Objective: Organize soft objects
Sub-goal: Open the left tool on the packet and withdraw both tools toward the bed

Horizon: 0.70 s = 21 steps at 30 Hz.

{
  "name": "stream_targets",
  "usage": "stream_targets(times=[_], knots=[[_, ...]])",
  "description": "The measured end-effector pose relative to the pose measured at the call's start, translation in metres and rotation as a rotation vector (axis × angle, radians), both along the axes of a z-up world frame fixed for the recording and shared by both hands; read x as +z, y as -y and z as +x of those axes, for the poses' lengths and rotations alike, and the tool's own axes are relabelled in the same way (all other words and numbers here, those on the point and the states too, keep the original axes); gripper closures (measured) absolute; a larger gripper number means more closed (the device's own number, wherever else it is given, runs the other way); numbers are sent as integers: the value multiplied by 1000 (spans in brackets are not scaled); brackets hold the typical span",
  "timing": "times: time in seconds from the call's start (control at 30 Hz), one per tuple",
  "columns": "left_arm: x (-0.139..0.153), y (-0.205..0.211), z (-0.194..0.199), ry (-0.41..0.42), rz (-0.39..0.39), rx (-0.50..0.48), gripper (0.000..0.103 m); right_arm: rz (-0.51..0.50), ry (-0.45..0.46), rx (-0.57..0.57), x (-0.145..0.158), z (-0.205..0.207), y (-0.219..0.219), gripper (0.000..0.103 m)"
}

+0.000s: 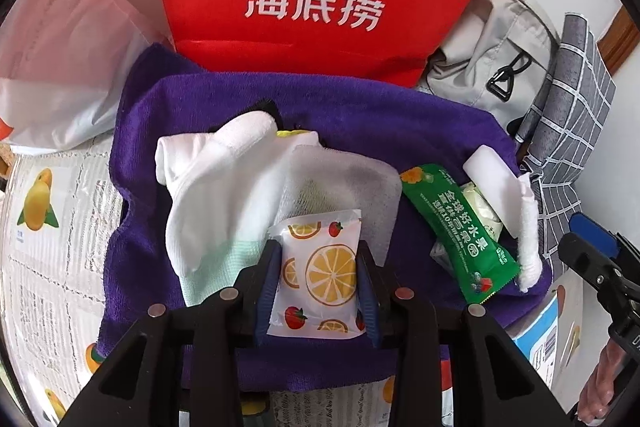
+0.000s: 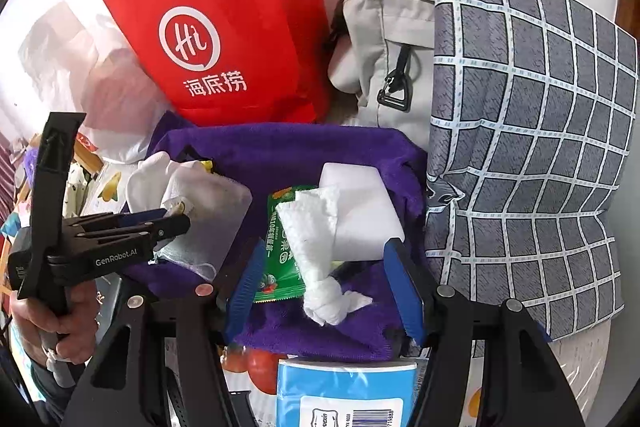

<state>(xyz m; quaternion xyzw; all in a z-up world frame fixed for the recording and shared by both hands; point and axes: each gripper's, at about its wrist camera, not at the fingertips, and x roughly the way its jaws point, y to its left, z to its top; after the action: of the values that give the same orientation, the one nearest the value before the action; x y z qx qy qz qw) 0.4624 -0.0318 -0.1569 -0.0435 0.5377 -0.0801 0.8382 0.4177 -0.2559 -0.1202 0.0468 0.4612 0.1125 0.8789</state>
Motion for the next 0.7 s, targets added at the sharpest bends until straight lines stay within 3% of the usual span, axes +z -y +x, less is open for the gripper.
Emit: stream_targets(times=[0.17,0.27,0.7], knots=[[-1,1,2,-10,-43,1,46,4,9,6,1,-2,-3,42],[4,2,-1,6,-24,7,39,2,17,14,4,-4,-7,42],[26,-5,-9,29,-31,24,39,-5,65,18,22,-16,-15,42]])
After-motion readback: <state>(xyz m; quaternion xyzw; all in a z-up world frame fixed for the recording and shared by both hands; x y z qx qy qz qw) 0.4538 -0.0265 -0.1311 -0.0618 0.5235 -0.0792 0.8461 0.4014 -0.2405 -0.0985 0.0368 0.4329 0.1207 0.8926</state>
